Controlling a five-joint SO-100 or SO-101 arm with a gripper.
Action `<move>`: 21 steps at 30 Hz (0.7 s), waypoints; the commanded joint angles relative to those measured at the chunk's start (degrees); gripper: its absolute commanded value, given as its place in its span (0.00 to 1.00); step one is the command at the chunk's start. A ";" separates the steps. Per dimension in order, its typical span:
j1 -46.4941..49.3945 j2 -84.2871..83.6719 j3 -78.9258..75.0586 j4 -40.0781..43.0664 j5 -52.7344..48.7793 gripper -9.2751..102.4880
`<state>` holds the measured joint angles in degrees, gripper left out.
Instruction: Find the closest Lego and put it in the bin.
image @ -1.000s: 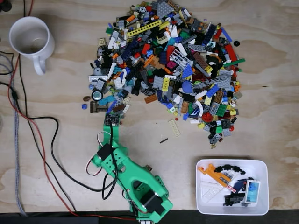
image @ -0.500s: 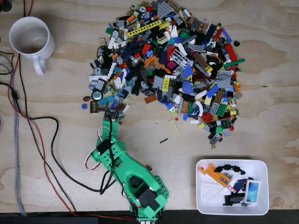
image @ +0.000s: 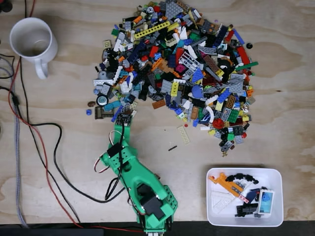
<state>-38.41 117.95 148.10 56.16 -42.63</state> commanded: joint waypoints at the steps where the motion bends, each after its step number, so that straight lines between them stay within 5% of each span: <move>1: 0.00 0.44 0.18 -0.97 -0.88 0.18; 21: 2.29 0.70 -3.16 0.09 -2.81 0.13</move>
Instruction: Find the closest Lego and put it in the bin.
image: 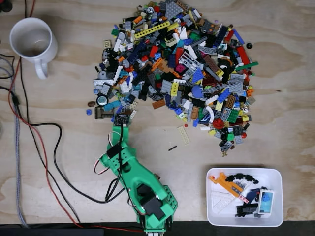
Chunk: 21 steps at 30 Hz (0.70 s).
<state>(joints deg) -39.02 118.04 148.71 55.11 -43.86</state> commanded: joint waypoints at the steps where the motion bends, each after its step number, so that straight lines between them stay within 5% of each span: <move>1: 4.22 0.62 -4.83 1.93 -2.55 0.13; 11: 24.61 1.49 -19.34 11.51 -15.82 0.13; 21: 59.06 2.72 -32.17 17.67 -36.04 0.13</move>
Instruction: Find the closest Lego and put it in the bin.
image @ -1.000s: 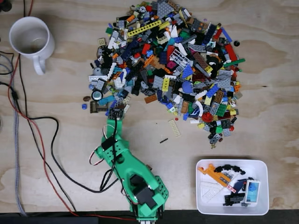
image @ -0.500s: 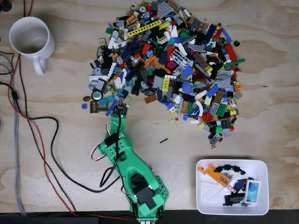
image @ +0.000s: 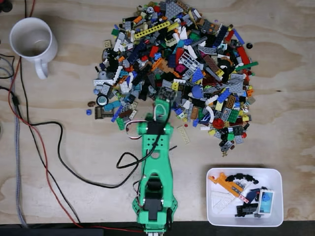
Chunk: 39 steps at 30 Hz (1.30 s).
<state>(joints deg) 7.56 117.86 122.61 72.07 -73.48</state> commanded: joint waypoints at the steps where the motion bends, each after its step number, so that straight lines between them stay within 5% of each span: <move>1: 16.00 2.90 -6.59 0.70 -8.09 0.13; 23: 70.84 5.71 -8.09 -1.85 -27.16 0.13; 28: 74.18 6.15 -7.56 -2.29 -27.69 0.14; 34: 72.86 11.07 -2.29 -7.73 -24.96 0.33; 36: 69.96 12.22 -1.32 -10.81 -21.45 0.33; 39: 60.03 16.61 0.88 -10.72 -18.81 0.17</move>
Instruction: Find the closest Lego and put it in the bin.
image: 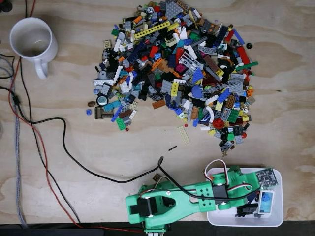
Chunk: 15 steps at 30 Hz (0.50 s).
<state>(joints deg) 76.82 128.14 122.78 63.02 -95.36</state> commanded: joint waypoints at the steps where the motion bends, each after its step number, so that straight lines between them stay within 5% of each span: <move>1: -14.41 8.88 2.46 -0.88 4.39 0.09; 8: -57.83 35.42 20.92 6.59 15.47 0.08; 15: -80.86 64.95 38.94 17.75 17.58 0.08</move>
<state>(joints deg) 6.77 180.88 155.74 75.85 -78.66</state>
